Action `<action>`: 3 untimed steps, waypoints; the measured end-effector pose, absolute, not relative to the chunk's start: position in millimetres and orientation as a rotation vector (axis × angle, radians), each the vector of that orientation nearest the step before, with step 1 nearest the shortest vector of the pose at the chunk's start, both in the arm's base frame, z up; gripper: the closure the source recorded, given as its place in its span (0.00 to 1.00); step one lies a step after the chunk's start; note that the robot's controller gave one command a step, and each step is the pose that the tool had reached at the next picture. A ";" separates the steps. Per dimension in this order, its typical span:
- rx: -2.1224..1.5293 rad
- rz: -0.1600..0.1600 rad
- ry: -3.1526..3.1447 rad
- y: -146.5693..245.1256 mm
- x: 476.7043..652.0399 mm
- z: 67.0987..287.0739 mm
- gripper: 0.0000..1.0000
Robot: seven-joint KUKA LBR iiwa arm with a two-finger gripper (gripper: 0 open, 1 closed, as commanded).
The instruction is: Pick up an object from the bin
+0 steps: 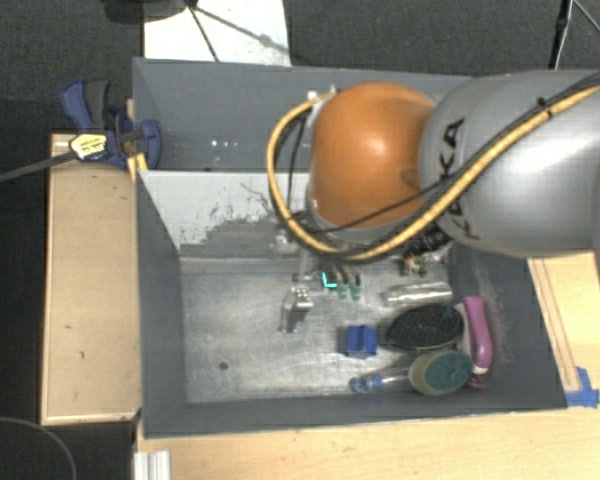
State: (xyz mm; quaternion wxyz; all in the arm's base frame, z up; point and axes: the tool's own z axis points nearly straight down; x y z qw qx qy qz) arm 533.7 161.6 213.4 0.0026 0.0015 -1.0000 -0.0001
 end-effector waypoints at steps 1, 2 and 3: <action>0.525 0.003 -3.092 35.2 484.8 107.3 0.00; 0.893 0.003 -3.018 1.9 492.7 154.8 0.00; 0.824 0.000 -3.039 -8.8 490.1 86.5 0.00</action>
Offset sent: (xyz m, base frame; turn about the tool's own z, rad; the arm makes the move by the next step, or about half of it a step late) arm -0.0477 -0.1232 -0.1042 -0.3381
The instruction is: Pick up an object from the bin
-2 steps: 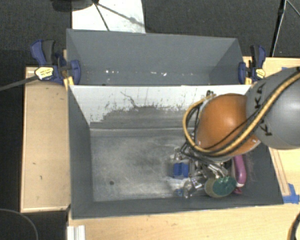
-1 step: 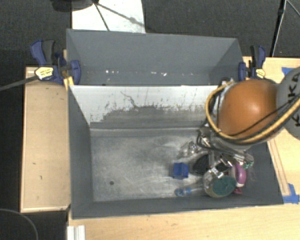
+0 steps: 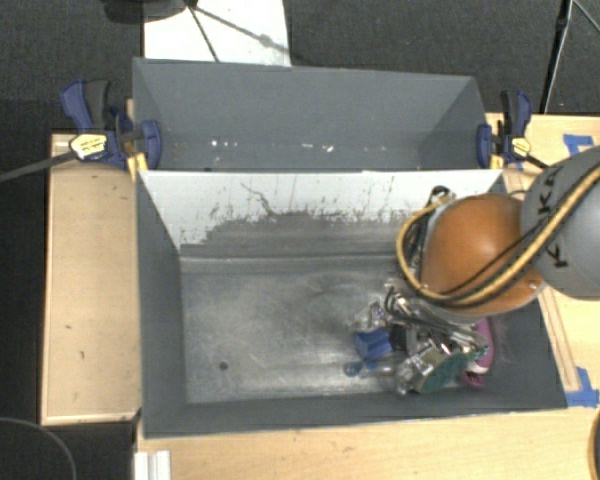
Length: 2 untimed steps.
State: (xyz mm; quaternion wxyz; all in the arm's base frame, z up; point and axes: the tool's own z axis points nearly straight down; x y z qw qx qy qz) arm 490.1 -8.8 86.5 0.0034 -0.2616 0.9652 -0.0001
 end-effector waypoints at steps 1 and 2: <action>-0.814 0.001 3.033 -9.6 488.7 84.4 1.00; -0.743 -0.004 3.042 -21.4 501.6 218.9 1.00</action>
Offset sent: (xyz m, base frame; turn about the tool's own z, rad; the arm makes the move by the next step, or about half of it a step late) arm 0.0000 0.0000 0.0000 0.0000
